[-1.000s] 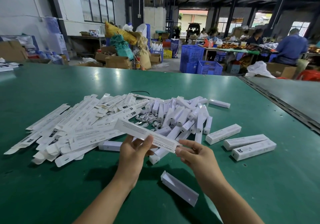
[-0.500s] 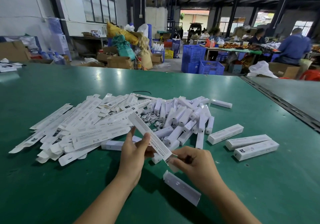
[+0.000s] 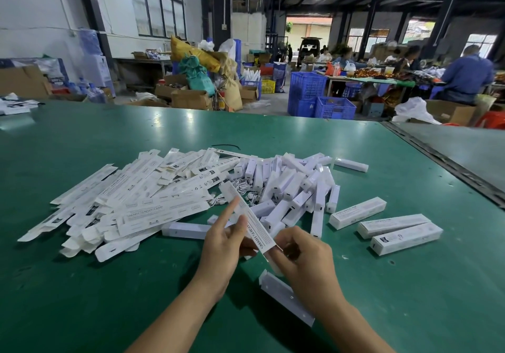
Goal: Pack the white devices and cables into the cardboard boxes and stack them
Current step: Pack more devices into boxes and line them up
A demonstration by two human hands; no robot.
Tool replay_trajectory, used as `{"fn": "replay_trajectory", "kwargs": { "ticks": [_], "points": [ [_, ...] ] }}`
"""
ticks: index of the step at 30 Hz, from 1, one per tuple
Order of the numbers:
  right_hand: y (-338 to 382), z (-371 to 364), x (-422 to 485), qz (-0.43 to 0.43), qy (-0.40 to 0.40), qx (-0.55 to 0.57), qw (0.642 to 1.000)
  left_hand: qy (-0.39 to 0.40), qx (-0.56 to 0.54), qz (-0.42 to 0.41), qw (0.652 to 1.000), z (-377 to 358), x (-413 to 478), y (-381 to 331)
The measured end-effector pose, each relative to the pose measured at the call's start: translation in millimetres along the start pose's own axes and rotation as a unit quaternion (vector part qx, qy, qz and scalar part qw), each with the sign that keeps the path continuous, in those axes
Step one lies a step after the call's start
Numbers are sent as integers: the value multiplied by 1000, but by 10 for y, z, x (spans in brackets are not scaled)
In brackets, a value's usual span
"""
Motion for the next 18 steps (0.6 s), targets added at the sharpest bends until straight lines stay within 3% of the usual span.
{"fn": "replay_trajectory", "kwargs": {
  "ticks": [4,7,10,18],
  "points": [
    [-22,29,-1,-40,-28,49,998,134,85,-28,987,-44,-99,-79],
    [-69,39,1,-67,-40,63,995,179,142,-41,973,-53,-140,-104],
    [-51,42,-1,-48,-22,68,996,168,197,-52,965,-50,-150,-121],
    [62,71,-55,109,92,72,987,87,272,-132,949,-10,-138,-116]
  ]
}}
Point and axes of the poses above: each hand's wrist, its own x-axis towards the middle knuckle, its own z-axis out of the back of the hand, y = z × x, the point moved 2 cm from there along x, towards the middle knuckle, and after that the axes turned 6 degrees about y, right-handed, at the moved point
